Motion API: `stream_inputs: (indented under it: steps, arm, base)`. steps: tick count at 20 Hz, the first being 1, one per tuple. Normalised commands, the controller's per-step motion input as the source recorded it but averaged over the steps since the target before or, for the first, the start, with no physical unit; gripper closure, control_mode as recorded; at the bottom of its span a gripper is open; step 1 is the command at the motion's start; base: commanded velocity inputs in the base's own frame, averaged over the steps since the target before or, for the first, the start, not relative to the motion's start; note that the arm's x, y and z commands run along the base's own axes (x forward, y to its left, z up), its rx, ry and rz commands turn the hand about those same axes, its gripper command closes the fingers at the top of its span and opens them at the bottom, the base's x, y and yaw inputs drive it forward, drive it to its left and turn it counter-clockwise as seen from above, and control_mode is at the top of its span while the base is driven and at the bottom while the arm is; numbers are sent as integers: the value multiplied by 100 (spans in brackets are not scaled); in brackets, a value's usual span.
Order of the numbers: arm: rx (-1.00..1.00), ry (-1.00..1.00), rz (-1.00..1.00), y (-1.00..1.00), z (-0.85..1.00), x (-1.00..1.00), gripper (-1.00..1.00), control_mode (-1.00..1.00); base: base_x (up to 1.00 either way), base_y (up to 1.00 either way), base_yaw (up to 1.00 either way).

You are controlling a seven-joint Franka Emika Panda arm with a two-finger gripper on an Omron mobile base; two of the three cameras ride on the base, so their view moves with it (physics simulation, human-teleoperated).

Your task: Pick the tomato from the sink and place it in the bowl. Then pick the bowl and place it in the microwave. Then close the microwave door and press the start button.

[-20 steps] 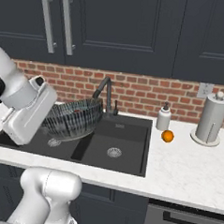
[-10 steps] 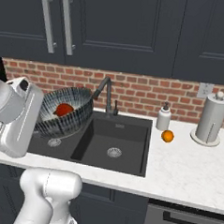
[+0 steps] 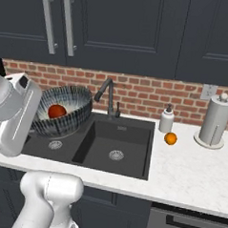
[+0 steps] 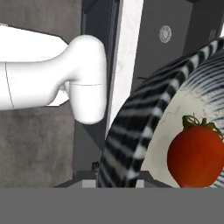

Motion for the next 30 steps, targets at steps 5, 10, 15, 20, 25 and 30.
stream_inputs:
  steps: [5,10,15,20,25,30]
  arm:
    - [0,0,0,0,0,0,100,100]
    - [0,0,0,0,0,0,100,100]
    - [0,0,0,0,0,0,100,100]
    - [0,0,0,0,0,0,100,100]
    - [0,0,0,0,0,0,100,100]
    - [0,0,0,0,0,0,100,100]
  base:
    - [-2,0,0]
    - [-71,-1,0]
    - [-95,-1,0]
    - [-48,-2,-31]
    - [-36,-2,-70]
    - [-30,-9,-76]
